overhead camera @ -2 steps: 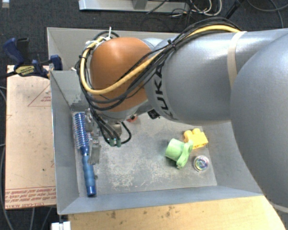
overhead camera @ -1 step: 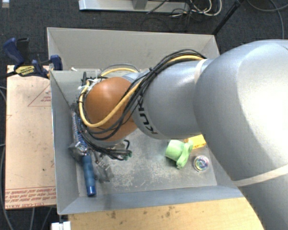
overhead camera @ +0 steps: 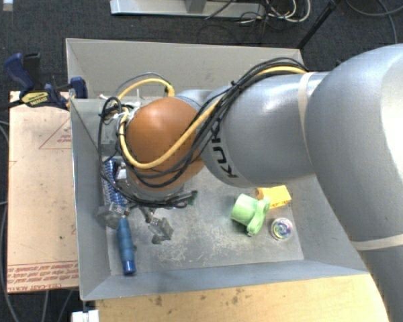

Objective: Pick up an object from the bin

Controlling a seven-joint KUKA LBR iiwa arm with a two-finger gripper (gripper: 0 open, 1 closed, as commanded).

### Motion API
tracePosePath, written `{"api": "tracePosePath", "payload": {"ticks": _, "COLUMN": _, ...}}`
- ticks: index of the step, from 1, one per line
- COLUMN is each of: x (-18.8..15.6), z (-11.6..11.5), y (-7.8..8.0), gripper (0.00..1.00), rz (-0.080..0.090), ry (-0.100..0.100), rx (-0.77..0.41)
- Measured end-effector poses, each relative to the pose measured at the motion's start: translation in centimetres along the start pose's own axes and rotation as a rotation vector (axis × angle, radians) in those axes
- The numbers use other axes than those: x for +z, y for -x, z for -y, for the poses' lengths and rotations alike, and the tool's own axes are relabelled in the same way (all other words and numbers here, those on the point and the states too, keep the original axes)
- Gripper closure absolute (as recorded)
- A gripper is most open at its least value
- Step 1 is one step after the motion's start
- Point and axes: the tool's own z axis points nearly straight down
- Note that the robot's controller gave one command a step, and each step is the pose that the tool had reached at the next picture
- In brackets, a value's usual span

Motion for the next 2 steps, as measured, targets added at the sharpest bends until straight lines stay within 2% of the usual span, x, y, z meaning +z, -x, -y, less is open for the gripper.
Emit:
{"api": "tracePosePath", "payload": {"ticks": 1, "x": 0.1, "z": 0.4, "y": 1.1, "gripper": 0.0, "rz": 0.0, "ry": 0.001, "rx": -0.168}}
{"api": "tracePosePath", "payload": {"ticks": 2, "x": 3.2, "z": -0.2, "y": 0.6, "gripper": 0.0, "rz": -0.003, "ry": 0.006, "rx": -0.616}}
